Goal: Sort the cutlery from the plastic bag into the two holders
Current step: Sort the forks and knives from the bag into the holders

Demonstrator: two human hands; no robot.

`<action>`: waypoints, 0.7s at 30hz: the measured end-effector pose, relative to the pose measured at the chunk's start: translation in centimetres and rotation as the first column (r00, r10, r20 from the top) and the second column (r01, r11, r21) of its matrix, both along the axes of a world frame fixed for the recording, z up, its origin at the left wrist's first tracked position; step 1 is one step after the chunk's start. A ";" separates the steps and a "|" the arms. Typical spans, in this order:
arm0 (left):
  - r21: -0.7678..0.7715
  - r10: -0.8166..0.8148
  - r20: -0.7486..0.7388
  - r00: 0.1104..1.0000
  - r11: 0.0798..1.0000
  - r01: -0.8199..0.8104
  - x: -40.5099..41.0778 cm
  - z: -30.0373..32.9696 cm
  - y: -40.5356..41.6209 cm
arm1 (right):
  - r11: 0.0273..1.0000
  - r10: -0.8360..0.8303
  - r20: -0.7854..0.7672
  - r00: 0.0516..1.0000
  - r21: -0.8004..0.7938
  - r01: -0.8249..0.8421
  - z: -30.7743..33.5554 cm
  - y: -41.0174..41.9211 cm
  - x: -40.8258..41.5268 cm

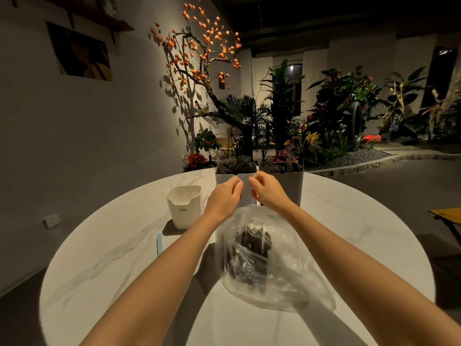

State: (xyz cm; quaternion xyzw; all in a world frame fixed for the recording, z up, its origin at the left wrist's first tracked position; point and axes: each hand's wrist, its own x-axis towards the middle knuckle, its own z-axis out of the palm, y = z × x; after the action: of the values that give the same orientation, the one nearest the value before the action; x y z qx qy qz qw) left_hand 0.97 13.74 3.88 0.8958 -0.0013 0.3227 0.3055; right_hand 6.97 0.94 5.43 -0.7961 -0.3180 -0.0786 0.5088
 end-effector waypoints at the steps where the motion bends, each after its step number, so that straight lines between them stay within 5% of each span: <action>1: -0.012 -0.001 -0.013 1.000 1.000 0.000 -0.3 -0.3 0.0 | 1.000 0.005 -0.003 1.000 -0.016 -0.005 -0.2 -0.1 -0.3; 12: -0.066 0.034 -0.106 0.994 0.997 -0.042 -3.3 -4.7 -1.2 | 0.988 0.036 -0.182 0.983 -0.142 -0.063 -3.8 -2.4 -3.7; 18: -0.060 0.062 -0.121 0.991 0.996 -0.069 -4.3 -7.3 -2.1 | 0.980 -0.046 -0.147 0.988 -0.201 0.016 -7.1 -3.1 -3.9; 21: 0.018 0.151 -0.084 0.985 0.988 -0.150 -4.5 -8.3 -2.1 | 0.910 -0.170 -0.041 0.985 -0.390 0.141 -8.4 -3.1 -3.5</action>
State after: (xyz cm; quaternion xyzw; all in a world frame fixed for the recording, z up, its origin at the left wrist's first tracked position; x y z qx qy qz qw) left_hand -3.53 11.66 -4.46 0.9080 0.0778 0.3064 0.2748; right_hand 3.45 -2.12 -2.93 -0.9056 -0.2440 -0.0254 0.3459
